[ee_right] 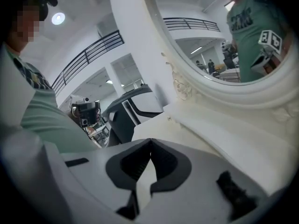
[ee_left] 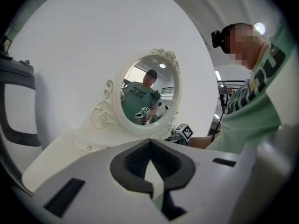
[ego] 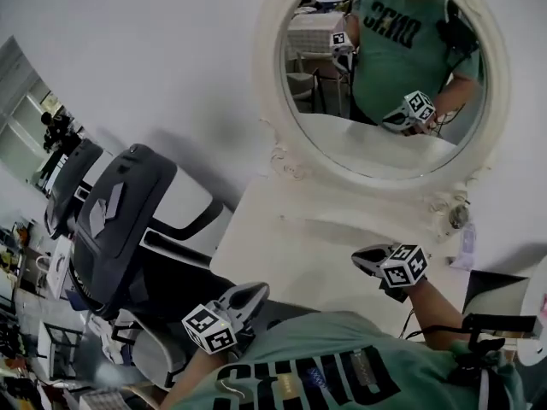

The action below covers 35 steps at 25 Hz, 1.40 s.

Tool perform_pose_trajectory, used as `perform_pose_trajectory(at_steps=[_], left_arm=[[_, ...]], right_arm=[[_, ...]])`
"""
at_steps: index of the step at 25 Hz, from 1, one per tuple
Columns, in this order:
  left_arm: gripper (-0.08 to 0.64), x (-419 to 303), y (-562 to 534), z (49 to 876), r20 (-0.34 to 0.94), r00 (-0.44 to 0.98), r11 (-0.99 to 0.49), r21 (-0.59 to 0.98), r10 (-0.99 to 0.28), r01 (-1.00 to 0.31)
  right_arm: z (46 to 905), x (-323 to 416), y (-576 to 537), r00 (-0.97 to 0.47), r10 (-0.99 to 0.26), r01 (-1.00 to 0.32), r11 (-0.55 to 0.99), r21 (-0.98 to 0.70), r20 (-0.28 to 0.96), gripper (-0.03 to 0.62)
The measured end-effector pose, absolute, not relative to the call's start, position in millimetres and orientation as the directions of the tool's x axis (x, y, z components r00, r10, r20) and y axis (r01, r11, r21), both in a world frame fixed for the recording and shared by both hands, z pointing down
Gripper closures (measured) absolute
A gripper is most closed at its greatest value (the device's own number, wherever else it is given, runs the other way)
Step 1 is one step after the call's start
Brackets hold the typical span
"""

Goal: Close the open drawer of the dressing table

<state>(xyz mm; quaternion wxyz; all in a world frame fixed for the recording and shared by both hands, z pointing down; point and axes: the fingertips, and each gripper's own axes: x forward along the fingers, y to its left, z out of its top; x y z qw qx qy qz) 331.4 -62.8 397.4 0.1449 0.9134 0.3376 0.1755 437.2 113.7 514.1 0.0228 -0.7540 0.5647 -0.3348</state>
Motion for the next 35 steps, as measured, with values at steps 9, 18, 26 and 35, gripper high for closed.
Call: perform_pose_trajectory(at_steps=[9,18,26,35], left_arm=[[0.552,402,-88,401,0.156,0.4,-0.428,0.397,0.903,0.812],[0.552,437,-85,380,0.079,0.323,-0.328,0.373,0.943,0.868],[0.552,438,-56,377,0.05,0.357,-0.348,0.381,0.933,0.856],[0.552,439,-53,384,0.054,0.402,-0.388,0.406,0.914,0.827]], right_arm=[[492,437,107,0.474,-0.765,-0.617,-0.641,-0.456,0.435,0.58],[464,435,119,0.616,-0.68,-0.495,-0.727,-0.476,0.398,0.58],[461,444,159,0.623,-0.68,-0.51,-0.728,-0.459,0.387,0.581],[467,464,154,0.557,-0.723,-0.578,-0.691,-0.434,0.408,0.581]])
